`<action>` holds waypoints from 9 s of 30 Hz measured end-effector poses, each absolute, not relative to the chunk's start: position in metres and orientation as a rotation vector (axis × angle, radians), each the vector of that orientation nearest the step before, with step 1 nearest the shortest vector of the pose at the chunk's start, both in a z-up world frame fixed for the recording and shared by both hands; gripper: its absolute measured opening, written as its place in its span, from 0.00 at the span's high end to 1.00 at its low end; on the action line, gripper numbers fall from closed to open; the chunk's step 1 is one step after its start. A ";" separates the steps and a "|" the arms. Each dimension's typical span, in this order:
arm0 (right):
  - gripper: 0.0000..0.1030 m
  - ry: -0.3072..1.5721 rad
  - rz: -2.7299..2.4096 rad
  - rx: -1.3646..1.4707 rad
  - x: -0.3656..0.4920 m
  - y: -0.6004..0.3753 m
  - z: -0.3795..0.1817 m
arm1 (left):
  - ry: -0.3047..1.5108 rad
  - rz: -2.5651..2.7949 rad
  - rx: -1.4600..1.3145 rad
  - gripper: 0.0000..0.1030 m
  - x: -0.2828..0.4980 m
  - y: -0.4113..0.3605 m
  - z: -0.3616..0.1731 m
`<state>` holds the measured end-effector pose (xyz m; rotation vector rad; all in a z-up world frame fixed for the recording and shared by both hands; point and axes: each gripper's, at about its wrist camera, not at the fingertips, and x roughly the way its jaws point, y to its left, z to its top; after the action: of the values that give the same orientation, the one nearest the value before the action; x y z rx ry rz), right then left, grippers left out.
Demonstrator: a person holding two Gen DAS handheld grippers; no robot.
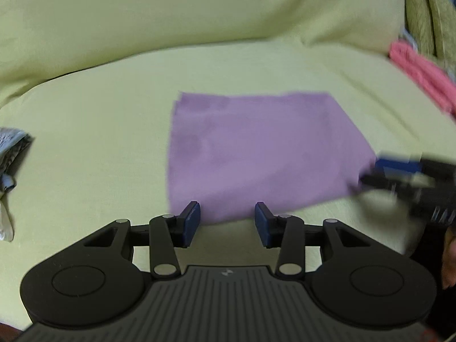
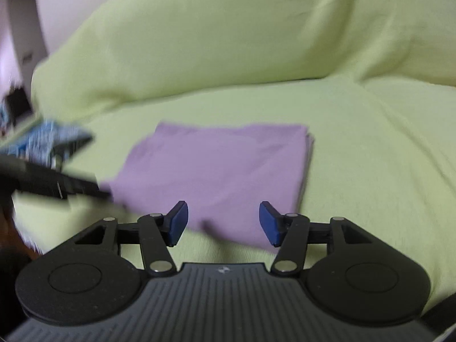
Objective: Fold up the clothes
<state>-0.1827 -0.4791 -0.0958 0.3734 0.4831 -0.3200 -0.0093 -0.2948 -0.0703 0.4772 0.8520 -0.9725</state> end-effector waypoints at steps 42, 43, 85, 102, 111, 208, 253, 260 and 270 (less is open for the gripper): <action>0.27 0.454 -0.336 0.325 -0.181 -0.483 -0.096 | 0.763 -0.934 0.457 0.01 0.034 -0.332 -0.074; 0.27 0.455 -0.333 0.319 -0.175 -0.484 -0.095 | 0.771 -0.992 0.433 0.01 0.040 -0.332 -0.074; 0.64 0.553 -0.213 0.261 -0.081 -0.585 -0.116 | 0.779 -1.219 0.355 0.31 0.137 -0.383 -0.111; 0.64 0.593 -0.250 0.215 -0.096 -0.558 -0.111 | 0.953 -1.101 0.476 0.11 0.107 -0.421 -0.102; 0.59 0.577 -0.250 0.267 -0.111 -0.546 -0.089 | 1.130 -1.016 0.449 0.11 0.132 -0.436 -0.094; 0.51 0.661 -0.266 0.145 -0.152 -0.510 -0.101 | 0.734 -1.108 0.562 0.07 0.052 -0.343 -0.088; 0.47 0.627 -0.308 0.125 -0.094 -0.562 -0.107 | 0.681 -1.323 0.596 0.00 0.056 -0.368 -0.099; 0.38 0.573 -0.296 0.194 -0.145 -0.545 -0.093 | 0.685 -1.292 0.553 0.01 0.051 -0.349 -0.082; 0.37 0.554 -0.146 0.645 -0.211 -0.546 -0.116 | 0.638 -1.465 0.620 0.01 0.005 -0.381 -0.079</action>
<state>-0.2107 -0.5464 -0.1164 0.6445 0.5536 -0.1456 0.0049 -0.3814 -0.0786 0.6199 0.6378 -1.4647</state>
